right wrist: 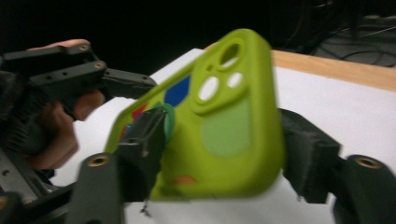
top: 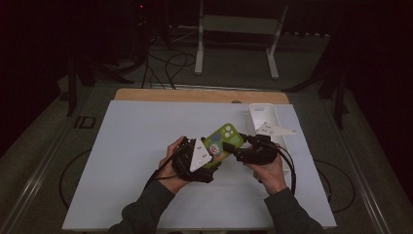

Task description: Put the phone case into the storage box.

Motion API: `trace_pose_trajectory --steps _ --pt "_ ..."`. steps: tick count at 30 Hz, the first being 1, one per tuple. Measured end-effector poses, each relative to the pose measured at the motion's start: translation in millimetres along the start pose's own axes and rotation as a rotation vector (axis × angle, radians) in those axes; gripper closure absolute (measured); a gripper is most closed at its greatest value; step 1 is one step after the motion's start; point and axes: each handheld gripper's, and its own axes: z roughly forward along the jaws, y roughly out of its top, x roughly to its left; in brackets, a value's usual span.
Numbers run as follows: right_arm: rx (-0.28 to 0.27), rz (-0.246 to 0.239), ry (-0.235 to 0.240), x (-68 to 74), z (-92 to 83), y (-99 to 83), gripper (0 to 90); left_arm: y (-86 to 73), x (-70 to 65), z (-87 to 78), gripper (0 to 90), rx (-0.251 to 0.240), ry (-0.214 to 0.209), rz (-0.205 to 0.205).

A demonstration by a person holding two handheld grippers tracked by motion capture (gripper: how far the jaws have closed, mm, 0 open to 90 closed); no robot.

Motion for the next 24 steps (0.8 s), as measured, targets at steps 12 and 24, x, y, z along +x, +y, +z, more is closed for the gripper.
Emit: trace_pose_trajectory --steps 12,24 --pt "0.006 0.049 0.154 0.0 0.5 -0.6 66.9 -0.5 0.8 2.7 16.2 -0.01 -0.017 -0.005" --pt "-0.022 0.057 0.183 4.6 1.3 -0.3 83.5 0.1 -2.5 9.2 16.0 0.015 0.005 -0.004"
